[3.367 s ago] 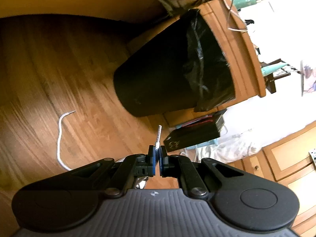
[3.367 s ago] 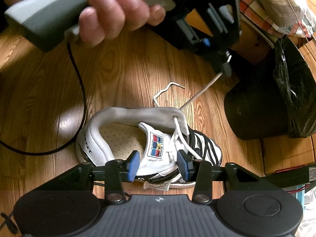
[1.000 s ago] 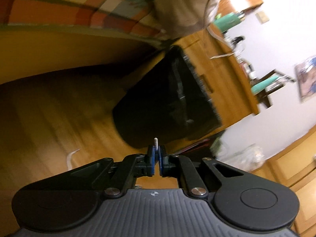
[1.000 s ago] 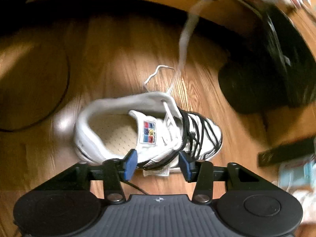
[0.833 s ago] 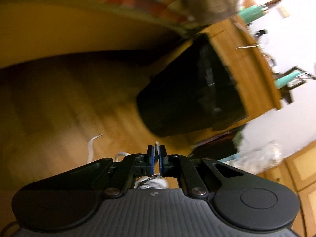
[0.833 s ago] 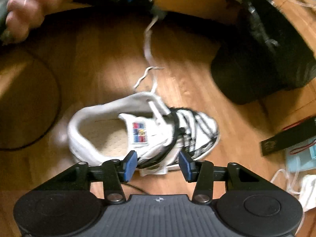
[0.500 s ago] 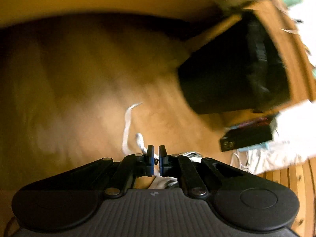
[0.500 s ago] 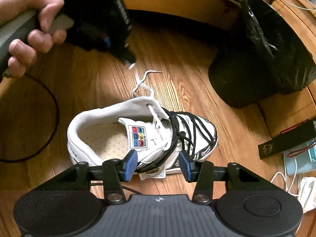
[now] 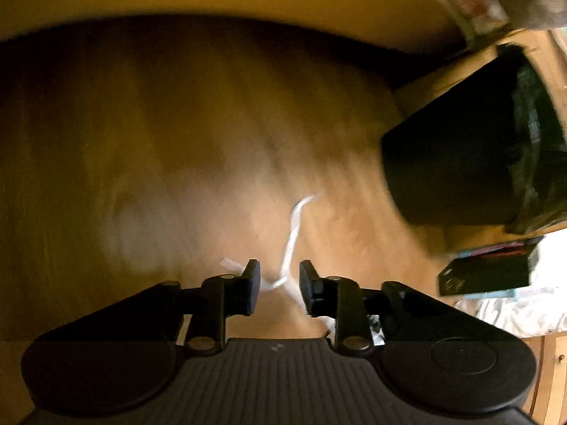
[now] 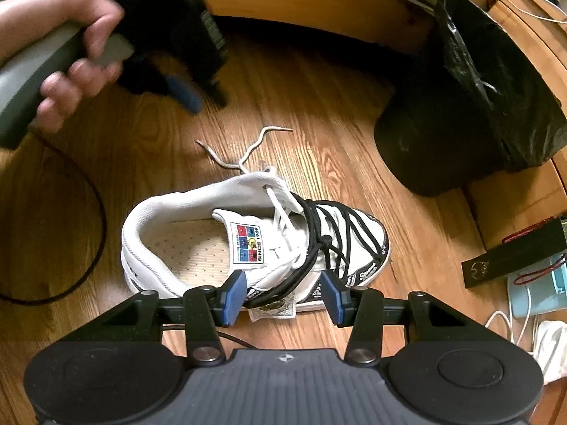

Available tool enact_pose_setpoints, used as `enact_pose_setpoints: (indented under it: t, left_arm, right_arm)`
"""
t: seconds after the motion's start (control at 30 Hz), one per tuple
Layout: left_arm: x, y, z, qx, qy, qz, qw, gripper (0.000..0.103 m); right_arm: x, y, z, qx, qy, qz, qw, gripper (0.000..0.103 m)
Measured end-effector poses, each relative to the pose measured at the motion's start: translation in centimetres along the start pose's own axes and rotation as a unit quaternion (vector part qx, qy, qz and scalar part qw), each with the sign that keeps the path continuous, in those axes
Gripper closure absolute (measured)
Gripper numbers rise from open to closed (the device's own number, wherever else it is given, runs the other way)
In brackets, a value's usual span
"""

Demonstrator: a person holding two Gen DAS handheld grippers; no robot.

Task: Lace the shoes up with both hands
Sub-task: 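Lower the lace end and open the left gripper to release it, then grasp the white lace end again with the left gripper near the sneaker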

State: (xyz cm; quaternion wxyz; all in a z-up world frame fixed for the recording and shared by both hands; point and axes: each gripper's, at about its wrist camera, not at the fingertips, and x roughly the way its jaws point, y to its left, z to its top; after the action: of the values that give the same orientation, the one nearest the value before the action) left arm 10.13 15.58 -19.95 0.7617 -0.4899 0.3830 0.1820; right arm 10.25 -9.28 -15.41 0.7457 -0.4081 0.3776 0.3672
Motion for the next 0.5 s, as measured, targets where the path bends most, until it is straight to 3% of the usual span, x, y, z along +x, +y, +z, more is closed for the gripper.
enact_pose_setpoints:
  t: [0.13, 0.2, 0.3, 0.5]
  left_arm:
    - [2.3, -2.2, 2.9, 0.044, -0.009, 0.015, 0.9989, 0.069]
    - [4.4, -3.6, 4.2, 0.108, 0.011, 0.038, 0.9934, 0.069]
    - [6.3, -5.9, 4.6, 0.238, 0.017, 0.074, 0.9684, 0.069]
    - [9.5, -9.4, 3.0, 0.404, 0.050, 0.088, 0.9090, 0.069]
  right_arm:
    - [-0.3, -0.3, 0.1, 0.006, -0.004, -0.005, 1.000, 0.053]
    - [-0.5, -0.3, 0.1, 0.007, -0.005, -0.006, 1.000, 0.053]
    - [-0.7, -0.2, 0.1, 0.002, -0.004, -0.009, 1.000, 0.053]
    - [-1.2, 0.0, 0.0, 0.001, -0.002, -0.013, 1.000, 0.053]
